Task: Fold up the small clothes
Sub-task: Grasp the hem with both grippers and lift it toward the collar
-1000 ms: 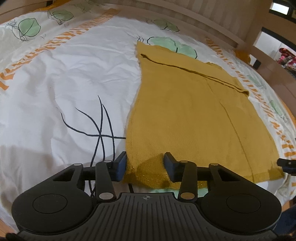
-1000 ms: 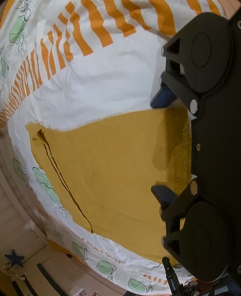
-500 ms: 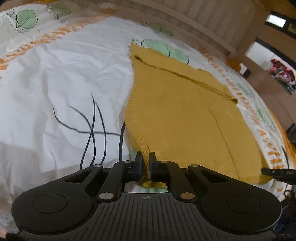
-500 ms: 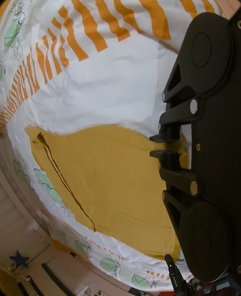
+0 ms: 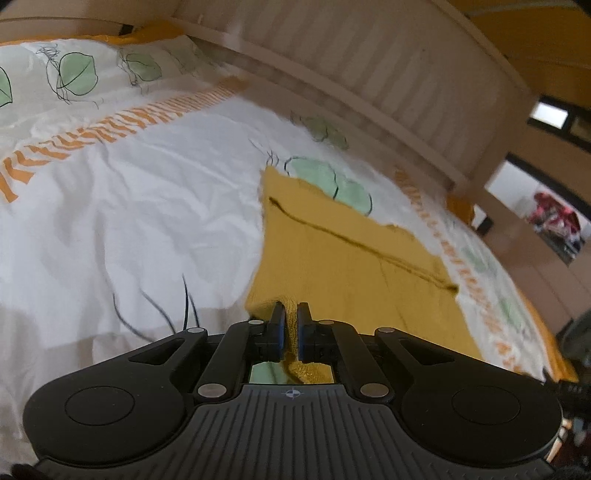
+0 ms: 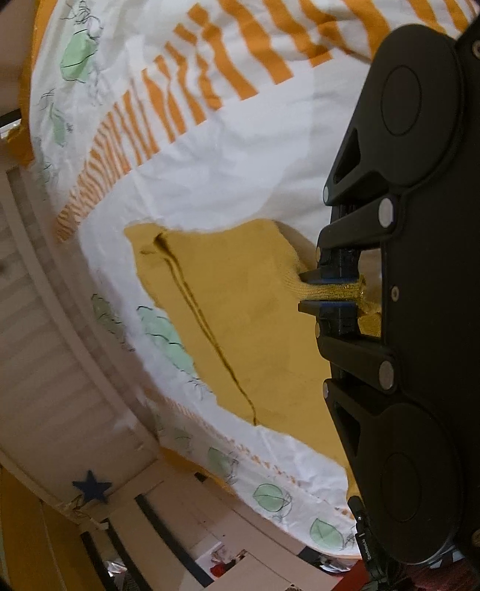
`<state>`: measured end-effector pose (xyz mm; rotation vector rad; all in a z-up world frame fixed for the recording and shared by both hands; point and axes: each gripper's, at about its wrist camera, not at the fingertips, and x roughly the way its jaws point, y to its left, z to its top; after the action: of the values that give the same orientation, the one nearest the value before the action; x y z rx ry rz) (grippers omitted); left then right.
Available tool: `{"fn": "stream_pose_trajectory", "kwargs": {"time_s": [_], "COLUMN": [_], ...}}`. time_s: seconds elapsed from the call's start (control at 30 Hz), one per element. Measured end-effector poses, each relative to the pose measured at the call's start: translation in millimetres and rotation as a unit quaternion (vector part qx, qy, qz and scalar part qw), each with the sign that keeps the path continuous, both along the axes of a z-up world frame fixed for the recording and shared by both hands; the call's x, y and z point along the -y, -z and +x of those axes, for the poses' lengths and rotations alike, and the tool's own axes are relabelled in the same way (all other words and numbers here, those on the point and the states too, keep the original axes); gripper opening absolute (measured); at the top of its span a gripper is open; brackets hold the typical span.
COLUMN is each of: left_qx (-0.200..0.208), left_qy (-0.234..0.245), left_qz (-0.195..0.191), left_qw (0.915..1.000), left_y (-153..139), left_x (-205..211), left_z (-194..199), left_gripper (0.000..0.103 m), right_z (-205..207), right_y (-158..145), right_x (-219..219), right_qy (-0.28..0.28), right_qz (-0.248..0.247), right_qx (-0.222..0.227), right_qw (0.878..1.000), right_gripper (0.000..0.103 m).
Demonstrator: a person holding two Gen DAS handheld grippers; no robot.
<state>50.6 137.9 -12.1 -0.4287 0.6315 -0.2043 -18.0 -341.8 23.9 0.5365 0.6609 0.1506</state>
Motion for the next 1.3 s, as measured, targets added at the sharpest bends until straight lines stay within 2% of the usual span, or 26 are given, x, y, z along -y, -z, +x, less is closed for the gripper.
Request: {"fn": "stream_pose_trajectory", "kwargs": {"time_s": [0.07,0.13,0.27,0.43,0.63,0.87,1.3], "left_qx": [-0.024,-0.038,-0.03,-0.055,-0.027,-0.014,0.038], "left_qy": [-0.004,0.0,0.002,-0.007,-0.002,-0.01,-0.006], "left_qz": [0.004,-0.011,0.015,-0.002,-0.01,-0.05,-0.052], "left_qw": [0.9997,0.9992,0.9994,0.9985,0.9996,0.9986,0.9979], "left_y": [1,6,6,13,3,-18,-68], "left_x": [1,1,2,-6,-4,-9,4], "left_z": [8,11,5,3,-1,20,104], "left_gripper": [0.005,0.005,0.006,0.006,0.005,0.005,0.005], "right_z": [5,11,10,9,5,14,96], "right_y": [-4,-4,-2,5,2,-13,-63], "right_x": [-1,-2,-2,3,1,5,19], "right_qy": [0.0,-0.001,0.0,0.008,0.004,0.008,0.018], "right_qz": [0.001,-0.001,-0.005,0.005,0.005,0.029,0.025], "right_qx": [0.004,0.004,0.0,-0.011,-0.003,0.014,0.057], "right_qw": [1.0,1.0,1.0,1.0,1.0,0.999,0.998], "right_gripper": [0.015,0.015,0.015,0.015,0.015,0.015,0.015]}}
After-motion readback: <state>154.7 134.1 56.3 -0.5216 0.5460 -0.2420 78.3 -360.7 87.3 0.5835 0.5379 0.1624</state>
